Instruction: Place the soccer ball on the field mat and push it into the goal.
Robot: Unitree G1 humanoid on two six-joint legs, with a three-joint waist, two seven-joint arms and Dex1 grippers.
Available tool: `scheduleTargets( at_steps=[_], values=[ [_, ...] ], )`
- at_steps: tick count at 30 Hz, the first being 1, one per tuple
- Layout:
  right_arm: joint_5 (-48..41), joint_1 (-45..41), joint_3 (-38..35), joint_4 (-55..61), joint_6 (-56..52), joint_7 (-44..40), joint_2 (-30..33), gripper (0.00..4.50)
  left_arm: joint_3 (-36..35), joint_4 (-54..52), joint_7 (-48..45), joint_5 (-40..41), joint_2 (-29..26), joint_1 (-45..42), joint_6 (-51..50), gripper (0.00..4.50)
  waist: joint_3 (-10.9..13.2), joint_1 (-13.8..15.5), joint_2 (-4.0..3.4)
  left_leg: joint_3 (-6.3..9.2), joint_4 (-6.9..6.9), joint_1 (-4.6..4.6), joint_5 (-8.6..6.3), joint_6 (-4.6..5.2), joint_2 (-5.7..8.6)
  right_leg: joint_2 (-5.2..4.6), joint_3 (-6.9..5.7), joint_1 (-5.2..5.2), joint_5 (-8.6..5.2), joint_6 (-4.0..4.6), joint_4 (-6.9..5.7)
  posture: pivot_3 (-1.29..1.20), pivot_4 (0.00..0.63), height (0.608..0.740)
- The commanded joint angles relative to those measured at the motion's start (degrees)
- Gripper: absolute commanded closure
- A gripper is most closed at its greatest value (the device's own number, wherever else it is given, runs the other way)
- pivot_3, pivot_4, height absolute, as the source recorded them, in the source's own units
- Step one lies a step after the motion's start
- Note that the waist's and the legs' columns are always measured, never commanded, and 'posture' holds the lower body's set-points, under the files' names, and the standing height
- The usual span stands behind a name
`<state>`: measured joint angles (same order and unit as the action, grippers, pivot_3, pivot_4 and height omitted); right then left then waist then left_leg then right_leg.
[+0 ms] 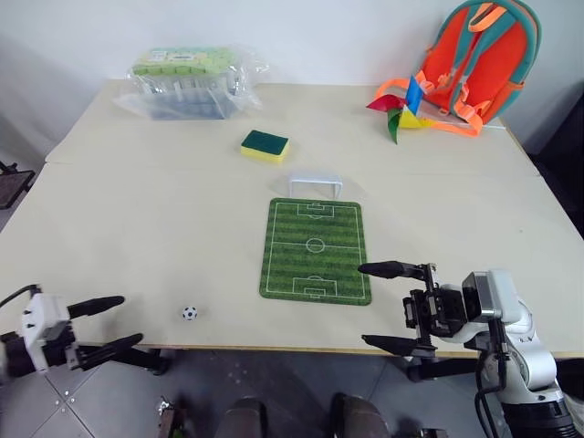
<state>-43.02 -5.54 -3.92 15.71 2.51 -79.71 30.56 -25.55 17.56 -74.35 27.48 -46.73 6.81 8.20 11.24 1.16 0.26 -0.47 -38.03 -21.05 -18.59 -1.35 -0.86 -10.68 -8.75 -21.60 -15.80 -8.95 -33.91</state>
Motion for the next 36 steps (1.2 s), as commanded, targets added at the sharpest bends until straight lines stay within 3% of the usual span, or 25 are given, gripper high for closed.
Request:
scheduleTargets(
  at_steps=[1,5,8,13,16,25,29,32,36],
  values=[
    [0.29,1.15,-0.38,1.64,0.16,0.05,0.32,0.00,1.74,-9.41,1.52,2.93,1.06,-0.22,-4.32,0.02,0.00,0.04,0.00,-0.01,0.00,0.00,-0.01,-0.01,-0.02,0.03,0.01,0.00,0.01,0.02,0.01,0.00,0.150,0.740],
    [0.74,1.96,-0.59,1.59,-1.36,0.04,1.98,0.00,5.58,-15.32,4.14,1.70,2.71,-1.30,-7.33,0.02,0.00,0.04,0.00,-0.09,0.00,0.03,-0.01,-0.01,-0.03,0.05,0.08,-0.02,0.01,0.03,0.01,0.00,0.150,0.740],
    [0.59,2.09,-1.04,1.72,-1.66,0.15,2.19,0.00,10.55,-13.47,5.00,-2.53,4.23,-4.03,-5.91,0.02,0.02,0.07,-0.06,-0.18,0.00,0.08,-0.01,-0.01,-0.02,0.05,0.16,-0.03,0.02,0.04,0.00,0.00,0.150,0.740],
    [0.99,1.99,-1.07,2.02,-1.52,1.20,1.90,0.00,12.17,-7.43,5.19,-5.30,4.60,-6.49,-2.71,0.02,0.02,-0.12,-0.05,-0.22,-0.01,0.08,-0.02,-0.02,-0.06,0.12,0.18,-0.07,0.03,0.06,0.00,0.00,0.150,0.740],
    [1.57,2.17,-1.28,1.76,-0.94,1.67,1.79,0.00,13.04,-4.39,4.47,-5.84,5.08,-7.87,-0.66,0.61,0.02,-0.01,-0.05,-0.24,-0.02,0.09,-0.02,-0.02,-0.06,0.11,0.20,-0.08,0.03,0.06,-0.01,0.00,0.150,0.740],
    [3.09,2.37,-3.22,0.24,0.74,2.14,2.14,0.00,14.26,-4.32,1.94,-4.28,5.56,-9.42,-0.59,3.59,0.02,0.04,-0.05,-0.27,-0.03,0.09,-0.03,0.00,-0.06,0.11,0.23,-0.08,0.04,0.07,-0.01,0.00,0.150,0.740],
    [4.09,3.06,-6.01,-1.81,2.73,2.24,2.91,0.00,16.74,-10.87,1.52,-0.74,5.71,-14.75,-8.06,3.64,0.02,0.45,-0.05,-0.27,-0.04,0.08,-0.03,0.00,-0.06,0.11,0.23,-0.08,0.04,0.07,-0.01,0.00,0.150,0.740],
    [4.47,4.35,-10.17,-4.28,4.53,1.63,4.82,0.00,23.50,-16.31,2.62,-0.96,8.95,-26.19,-14.95,3.64,0.02,2.13,-0.03,-0.16,-0.31,-0.10,-0.03,0.04,-0.02,0.10,0.20,-0.04,0.11,0.05,-0.01,0.00,0.150,0.740],
    [5.20,7.51,-14.28,-7.63,6.86,-1.97,8.53,0.00,35.06,-8.36,5.14,-14.53,16.08,-40.01,-8.20,3.64,-0.01,2.01,-0.05,-0.30,-0.54,-0.10,-0.09,0.17,0.05,0.10,0.33,0.02,0.24,-0.04,0.05,0.00,0.150,0.740]
  ],
)
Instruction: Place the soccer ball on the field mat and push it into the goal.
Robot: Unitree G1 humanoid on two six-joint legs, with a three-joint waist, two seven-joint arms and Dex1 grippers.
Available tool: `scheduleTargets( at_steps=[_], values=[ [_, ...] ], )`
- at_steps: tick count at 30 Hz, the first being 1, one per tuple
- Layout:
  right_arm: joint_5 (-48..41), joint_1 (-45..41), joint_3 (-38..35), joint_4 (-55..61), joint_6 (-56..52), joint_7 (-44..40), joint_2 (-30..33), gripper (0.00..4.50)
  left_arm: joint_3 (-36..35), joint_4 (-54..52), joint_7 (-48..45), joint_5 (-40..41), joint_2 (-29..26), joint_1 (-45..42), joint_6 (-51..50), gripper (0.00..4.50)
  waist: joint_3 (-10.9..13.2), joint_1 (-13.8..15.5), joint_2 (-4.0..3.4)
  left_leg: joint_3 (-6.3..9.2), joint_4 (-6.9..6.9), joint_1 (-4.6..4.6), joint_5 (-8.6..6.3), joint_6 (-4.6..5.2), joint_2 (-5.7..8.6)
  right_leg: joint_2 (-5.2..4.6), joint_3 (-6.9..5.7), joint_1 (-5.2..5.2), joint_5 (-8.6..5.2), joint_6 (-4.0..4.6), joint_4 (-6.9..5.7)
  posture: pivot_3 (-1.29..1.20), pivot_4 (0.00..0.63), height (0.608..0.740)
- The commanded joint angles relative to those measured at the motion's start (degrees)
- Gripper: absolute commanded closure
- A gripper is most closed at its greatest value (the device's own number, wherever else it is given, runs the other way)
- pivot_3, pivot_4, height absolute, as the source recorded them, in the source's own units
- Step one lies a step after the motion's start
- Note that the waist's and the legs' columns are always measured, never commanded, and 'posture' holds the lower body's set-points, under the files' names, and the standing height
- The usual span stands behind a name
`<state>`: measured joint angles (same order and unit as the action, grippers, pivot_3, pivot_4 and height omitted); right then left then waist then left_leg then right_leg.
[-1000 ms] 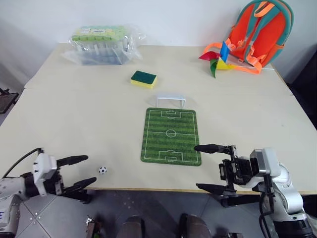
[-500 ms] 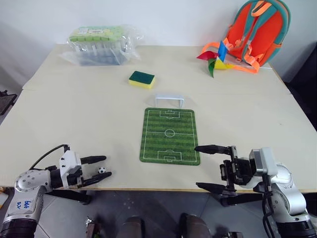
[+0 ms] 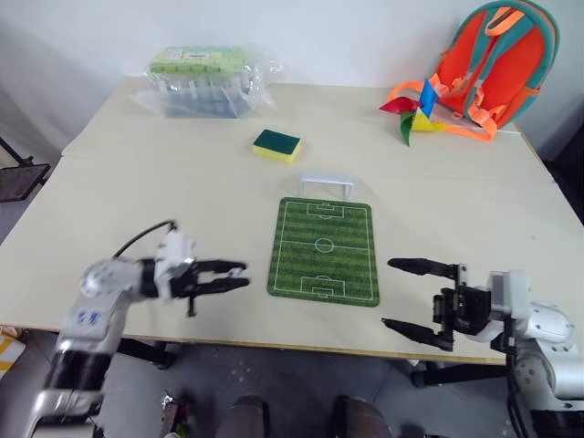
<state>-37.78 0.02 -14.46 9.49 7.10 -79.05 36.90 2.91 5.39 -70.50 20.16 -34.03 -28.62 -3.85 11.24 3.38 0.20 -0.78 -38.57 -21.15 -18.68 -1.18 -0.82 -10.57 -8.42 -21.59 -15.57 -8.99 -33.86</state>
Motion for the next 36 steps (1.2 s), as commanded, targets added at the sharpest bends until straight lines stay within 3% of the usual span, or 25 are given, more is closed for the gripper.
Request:
scheduleTargets(
  at_steps=[1,5,10,18,29,36],
  values=[
    [-0.12,3.05,-4.23,-2.01,2.64,-3.92,3.06,0.00,7.95,5.97,1.93,-8.07,5.63,-7.00,4.16,3.64,-0.01,-0.30,0.01,-0.04,0.00,-0.01,-0.01,0.01,0.00,0.01,0.01,0.00,0.01,-0.01,0.02,0.00,0.150,0.740],
    [-0.42,5.76,-6.69,-3.59,3.41,-4.71,4.18,0.00,11.99,15.80,1.45,-11.22,12.42,-13.27,9.13,3.64,-0.01,-1.86,0.01,-0.18,0.14,0.06,-0.03,0.05,-0.06,0.06,0.07,-0.01,0.01,-0.02,0.10,0.00,0.150,0.740],
    [-0.33,7.65,-8.93,-3.90,4.35,-3.86,4.00,0.00,15.44,22.52,1.57,-15.31,16.09,-15.77,13.12,3.64,0.00,-2.08,0.02,-0.22,0.14,0.07,-0.03,0.05,-0.06,0.05,0.11,-0.02,0.02,-0.04,0.15,0.00,0.150,0.740],
    [-0.86,11.52,-10.26,2.34,2.49,0.75,3.24,0.00,15.52,16.71,3.66,-15.07,16.63,-10.73,8.51,3.64,0.00,-1.80,0.02,-0.19,0.04,0.03,-0.05,0.09,-0.06,0.04,0.12,-0.02,0.03,-0.04,0.12,0.00,0.150,0.740],
    [-0.44,10.61,-8.16,4.06,1.36,3.43,2.97,0.00,15.80,13.69,5.60,-16.10,16.07,-8.67,5.62,3.64,0.01,-1.80,0.02,-0.19,-0.32,-0.05,-0.10,0.16,-0.06,0.04,0.20,0.01,0.07,-0.09,0.07,0.00,0.150,0.740],
    [0.08,9.88,-6.90,3.82,1.16,3.70,3.00,0.00,16.16,13.01,5.22,-16.04,16.30,-8.23,6.46,1.42,0.01,-1.75,0.02,-0.19,-0.35,-0.05,-0.10,0.17,-0.05,0.04,0.20,0.01,0.08,-0.09,0.04,0.00,0.150,0.740]
  ],
)
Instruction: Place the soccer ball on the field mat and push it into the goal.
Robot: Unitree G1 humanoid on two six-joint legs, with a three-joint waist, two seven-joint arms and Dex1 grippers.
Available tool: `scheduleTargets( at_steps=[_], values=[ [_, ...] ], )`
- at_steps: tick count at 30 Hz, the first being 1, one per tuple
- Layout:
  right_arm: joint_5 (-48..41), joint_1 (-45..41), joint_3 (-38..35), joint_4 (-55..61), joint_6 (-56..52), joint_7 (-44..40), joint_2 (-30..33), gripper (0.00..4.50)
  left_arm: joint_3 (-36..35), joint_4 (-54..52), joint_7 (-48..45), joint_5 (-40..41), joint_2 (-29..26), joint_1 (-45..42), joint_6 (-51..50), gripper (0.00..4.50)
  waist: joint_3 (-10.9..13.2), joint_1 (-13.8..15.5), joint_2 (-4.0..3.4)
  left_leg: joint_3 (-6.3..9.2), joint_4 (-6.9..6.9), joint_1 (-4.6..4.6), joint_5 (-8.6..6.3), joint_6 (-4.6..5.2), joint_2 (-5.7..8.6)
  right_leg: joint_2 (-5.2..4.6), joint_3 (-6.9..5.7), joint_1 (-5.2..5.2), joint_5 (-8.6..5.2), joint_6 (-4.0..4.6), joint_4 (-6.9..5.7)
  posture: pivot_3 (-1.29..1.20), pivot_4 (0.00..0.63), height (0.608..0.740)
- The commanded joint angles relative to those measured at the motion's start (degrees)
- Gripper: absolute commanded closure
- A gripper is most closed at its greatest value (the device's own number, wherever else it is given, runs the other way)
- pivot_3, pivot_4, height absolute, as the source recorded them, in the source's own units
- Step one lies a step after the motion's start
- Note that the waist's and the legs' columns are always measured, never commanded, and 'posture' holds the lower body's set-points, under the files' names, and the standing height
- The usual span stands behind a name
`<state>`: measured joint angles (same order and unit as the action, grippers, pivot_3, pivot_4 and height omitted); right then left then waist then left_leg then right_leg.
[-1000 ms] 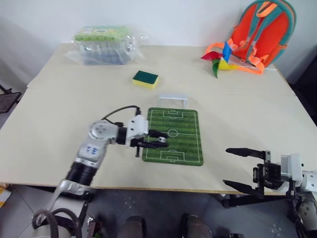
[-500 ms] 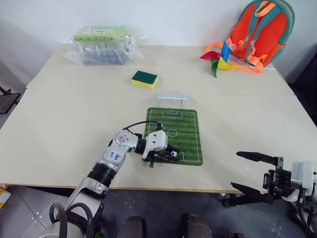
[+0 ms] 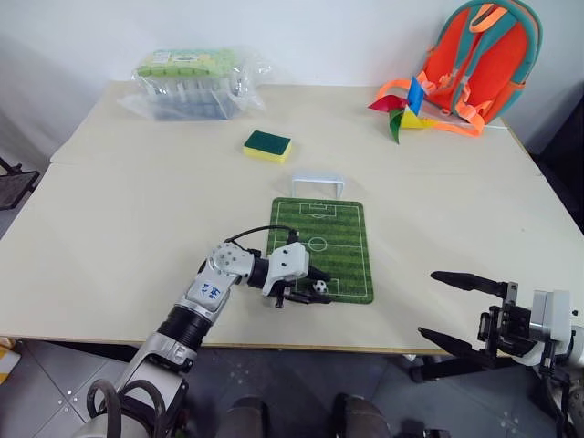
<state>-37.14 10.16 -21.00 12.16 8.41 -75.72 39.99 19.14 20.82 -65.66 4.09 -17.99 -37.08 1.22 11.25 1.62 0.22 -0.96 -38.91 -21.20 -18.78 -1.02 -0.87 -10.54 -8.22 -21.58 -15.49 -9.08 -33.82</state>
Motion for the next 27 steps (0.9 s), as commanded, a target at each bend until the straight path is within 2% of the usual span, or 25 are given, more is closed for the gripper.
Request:
scheduleTargets(
  at_steps=[1,2,9,15,18,22,23,24,27],
  values=[
    [-0.55,-0.32,-0.19,1.20,-0.21,0.51,-0.03,0.00,-0.16,-2.38,0.48,0.04,0.34,0.18,1.93,1.07,0.00,0.00,0.00,0.00,-0.01,0.00,0.00,0.00,0.00,0.00,0.00,0.00,0.00,0.00,0.00,0.00,0.150,0.740],
    [-0.55,-0.36,0.00,1.36,-0.36,0.73,0.00,0.00,-0.20,-2.47,0.39,0.22,0.38,0.18,1.98,0.77,0.00,0.00,0.00,0.00,-0.02,-0.01,0.00,0.00,0.00,0.00,0.00,0.00,0.00,-0.01,0.00,0.00,0.150,0.740],
    [-0.79,-0.32,0.90,2.93,-2.09,1.70,0.05,0.00,-1.78,-4.17,-0.17,2.52,0.08,0.54,3.54,0.77,0.00,-0.02,0.00,0.00,-0.02,0.00,0.00,0.01,0.00,0.00,0.01,0.00,0.01,0.00,0.00,0.00,0.150,0.740],
    [-0.80,-0.65,1.37,2.33,-2.51,1.33,0.04,0.00,-4.81,-10.09,-1.97,7.25,-1.80,2.14,0.01,0.77,0.00,-0.08,-0.01,0.00,-0.03,0.00,-0.01,0.01,-0.01,0.00,0.02,0.00,0.02,0.01,-0.02,0.00,0.150,0.740],
    [-0.78,-1.01,1.65,1.55,-2.31,0.93,0.06,0.00,-7.89,-14.99,-3.53,11.51,-4.67,4.39,-2.79,0.77,0.00,-0.09,-0.01,0.00,-0.05,0.00,-0.01,0.01,-0.01,0.00,0.04,0.00,0.02,0.01,-0.02,0.00,0.150,0.740],
    [-0.89,-2.08,1.54,-0.18,-1.38,0.01,-0.14,0.00,-11.93,-20.79,-7.28,16.85,-11.44,11.19,-6.72,0.77,0.03,-0.45,-0.06,-0.03,-0.02,0.09,-0.03,-0.01,-0.04,0.02,0.10,0.00,0.02,0.01,-0.05,0.00,0.150,0.740],
    [-0.96,-2.24,1.39,-0.55,-1.16,-0.24,-0.14,0.00,-12.49,-21.62,-7.64,17.44,-12.74,12.78,-7.43,1.17,0.04,-0.45,-0.08,-0.03,-0.02,0.09,-0.04,0.00,-0.04,0.02,0.11,0.00,0.02,0.01,-0.05,0.00,0.150,0.740],
    [-1.00,-2.41,1.15,-1.07,-0.82,-0.59,-0.15,0.00,-12.69,-22.93,-8.68,18.11,-14.23,14.89,-7.78,1.34,0.05,-0.34,-0.09,-0.04,-0.02,0.10,-0.04,0.01,-0.03,0.01,0.13,0.00,0.03,0.01,-0.05,0.00,0.150,0.740],
    [-0.64,-2.80,0.21,-3.86,1.84,-2.33,-0.54,0.00,-12.91,-26.36,-9.29,19.48,-15.80,20.27,-7.61,2.26,0.06,0.05,-0.11,-0.04,-0.07,0.08,-0.09,0.06,-0.02,0.01,0.16,0.00,0.03,0.01,-0.05,0.00,0.150,0.740]
  ],
)
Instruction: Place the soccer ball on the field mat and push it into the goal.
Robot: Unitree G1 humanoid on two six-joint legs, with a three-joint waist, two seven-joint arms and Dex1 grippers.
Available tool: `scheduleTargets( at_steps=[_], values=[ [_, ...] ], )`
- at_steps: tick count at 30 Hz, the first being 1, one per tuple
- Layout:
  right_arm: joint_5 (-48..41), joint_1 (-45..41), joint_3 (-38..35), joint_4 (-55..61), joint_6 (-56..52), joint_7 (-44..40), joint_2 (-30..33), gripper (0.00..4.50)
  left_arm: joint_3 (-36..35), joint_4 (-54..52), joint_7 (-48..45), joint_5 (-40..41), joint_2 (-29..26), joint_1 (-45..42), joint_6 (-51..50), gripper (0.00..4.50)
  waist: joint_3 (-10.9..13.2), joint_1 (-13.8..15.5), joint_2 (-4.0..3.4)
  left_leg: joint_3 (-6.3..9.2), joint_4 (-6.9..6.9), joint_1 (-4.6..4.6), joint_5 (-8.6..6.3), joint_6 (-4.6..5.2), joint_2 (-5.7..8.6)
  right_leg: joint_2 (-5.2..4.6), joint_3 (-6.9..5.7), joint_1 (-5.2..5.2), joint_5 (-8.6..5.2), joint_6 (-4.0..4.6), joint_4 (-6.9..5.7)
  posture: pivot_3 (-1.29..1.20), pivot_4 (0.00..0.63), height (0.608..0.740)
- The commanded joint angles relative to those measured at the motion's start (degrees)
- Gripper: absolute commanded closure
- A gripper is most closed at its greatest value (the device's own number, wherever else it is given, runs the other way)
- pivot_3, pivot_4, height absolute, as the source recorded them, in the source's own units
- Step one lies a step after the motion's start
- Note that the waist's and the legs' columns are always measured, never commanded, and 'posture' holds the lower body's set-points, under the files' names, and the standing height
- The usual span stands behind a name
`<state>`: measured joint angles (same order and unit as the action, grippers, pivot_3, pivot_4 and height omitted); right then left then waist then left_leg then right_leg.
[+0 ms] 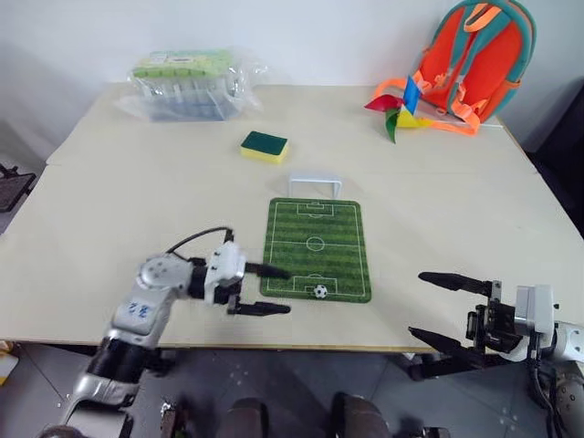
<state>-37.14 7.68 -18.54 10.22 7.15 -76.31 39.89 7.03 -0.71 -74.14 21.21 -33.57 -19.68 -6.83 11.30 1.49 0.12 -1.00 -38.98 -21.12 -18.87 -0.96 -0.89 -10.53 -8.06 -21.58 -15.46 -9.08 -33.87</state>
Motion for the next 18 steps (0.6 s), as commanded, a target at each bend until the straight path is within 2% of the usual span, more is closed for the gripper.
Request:
scheduleTargets(
  at_steps=[1,6,7,12,18],
  values=[
    [-0.45,-0.38,-2.56,-3.26,4.45,-2.69,-0.55,0.00,-0.57,-6.24,-0.29,2.77,-0.09,4.76,0.10,2.60,0.00,0.32,0.00,0.01,-0.02,-0.03,-0.01,0.01,0.01,0.00,0.02,0.00,0.00,-0.01,0.00,0.00,0.150,0.740],
    [-1.11,-0.09,-2.93,-7.03,7.04,-5.78,-0.18,0.00,2.66,-10.98,2.13,2.33,1.49,8.99,-1.87,4.25,0.01,0.37,-0.02,-0.01,-0.05,-0.02,-0.06,0.07,0.04,0.01,0.17,0.02,0.04,-0.06,0.04,0.00,0.150,0.740],
    [-1.16,-0.07,-2.99,-7.48,7.30,-6.06,-0.15,0.00,3.65,-10.78,3.50,1.56,2.89,8.56,-2.05,4.45,0.01,0.29,-0.02,-0.03,-0.05,-0.01,-0.06,0.07,0.04,0.01,0.19,0.01,0.04,-0.06,0.04,0.00,0.150,0.740],
    [-1.52,1.16,-3.47,-8.28,7.53,-7.12,0.10,0.00,6.93,-8.66,8.30,-1.27,7.49,5.76,-3.49,4.45,0.01,0.08,-0.03,-0.12,-0.06,0.03,-0.06,0.07,0.04,0.02,0.27,0.02,0.05,-0.08,0.03,0.00,0.150,0.740],
    [-1.61,4.62,-4.95,-6.61,7.71,-7.08,-0.11,0.00,9.36,-5.22,10.99,-3.45,10.37,2.16,-5.11,4.45,0.00,0.08,-0.04,-0.16,-0.05,0.05,-0.08,0.09,0.05,0.02,0.30,0.01,0.05,-0.08,0.04,0.00,0.150,0.740]
  ],
)
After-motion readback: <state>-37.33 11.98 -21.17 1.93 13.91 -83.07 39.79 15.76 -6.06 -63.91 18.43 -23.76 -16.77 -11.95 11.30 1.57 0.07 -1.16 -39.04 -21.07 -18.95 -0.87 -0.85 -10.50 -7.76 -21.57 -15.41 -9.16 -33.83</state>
